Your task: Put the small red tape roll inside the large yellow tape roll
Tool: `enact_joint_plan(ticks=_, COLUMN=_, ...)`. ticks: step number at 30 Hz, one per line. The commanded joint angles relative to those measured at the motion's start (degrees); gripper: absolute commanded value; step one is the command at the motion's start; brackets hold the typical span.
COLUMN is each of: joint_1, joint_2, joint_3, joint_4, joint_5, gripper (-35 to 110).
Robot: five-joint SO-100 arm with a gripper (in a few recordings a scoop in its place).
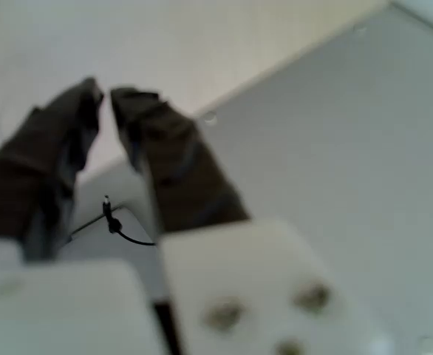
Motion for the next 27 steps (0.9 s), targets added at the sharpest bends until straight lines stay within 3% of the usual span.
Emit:
enact_joint_plan(ticks=1, joint_1=5.36, joint_2=-8.88, joint_3=-11.25, joint_4=-5.1, joint_5=-6.33, gripper=11)
enact_joint_plan(ticks=5, joint_1=3.43, joint_2=-26.89, joint_3=-29.0, joint_4=2.9, joint_5=-7.56, gripper=24)
enact_joint_plan(ticks=11, joint_1=0.62, joint_2=-42.54, joint_3=-39.73, joint_4=2.55, joint_5=-7.73, gripper=35)
enact_joint_plan(ticks=27, joint_1=-4.83, joint_2=-59.41, joint_3=-47.02, joint_4=0.7, joint_5=-7.47, gripper=31)
